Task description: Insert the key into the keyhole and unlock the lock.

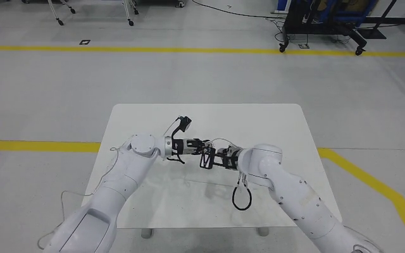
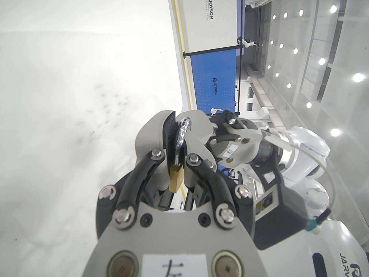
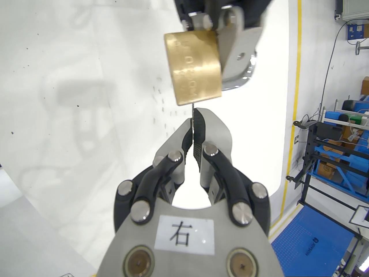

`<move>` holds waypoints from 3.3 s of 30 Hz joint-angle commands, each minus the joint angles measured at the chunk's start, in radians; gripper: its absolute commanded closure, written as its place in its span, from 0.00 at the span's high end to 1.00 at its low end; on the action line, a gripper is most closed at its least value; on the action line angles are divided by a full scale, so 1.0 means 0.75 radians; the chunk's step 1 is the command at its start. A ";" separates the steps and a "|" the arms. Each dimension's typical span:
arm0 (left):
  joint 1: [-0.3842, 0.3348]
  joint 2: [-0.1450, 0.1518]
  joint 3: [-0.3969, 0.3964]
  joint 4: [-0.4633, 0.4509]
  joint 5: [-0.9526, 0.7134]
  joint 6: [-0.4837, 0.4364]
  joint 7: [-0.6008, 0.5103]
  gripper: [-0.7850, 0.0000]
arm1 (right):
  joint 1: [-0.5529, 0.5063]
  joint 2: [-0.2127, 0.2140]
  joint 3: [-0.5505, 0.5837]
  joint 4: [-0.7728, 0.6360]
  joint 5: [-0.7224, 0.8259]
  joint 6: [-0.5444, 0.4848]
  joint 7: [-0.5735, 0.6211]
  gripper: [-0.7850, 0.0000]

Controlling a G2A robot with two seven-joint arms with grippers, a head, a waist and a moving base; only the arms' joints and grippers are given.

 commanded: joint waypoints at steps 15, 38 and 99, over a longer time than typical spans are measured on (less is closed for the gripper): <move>0.026 0.016 -0.030 -0.058 -0.010 0.032 -0.015 0.00 | -0.005 0.022 0.085 0.051 0.142 -0.087 -0.152 0.00; 0.044 0.020 -0.249 0.040 -0.822 0.446 -0.514 0.00 | -0.055 0.064 0.297 0.207 0.514 -0.458 -0.628 0.00; 0.047 0.095 0.008 -0.148 -0.405 0.607 -0.456 0.00 | 0.436 0.245 -0.301 0.611 1.471 -0.458 -0.322 0.00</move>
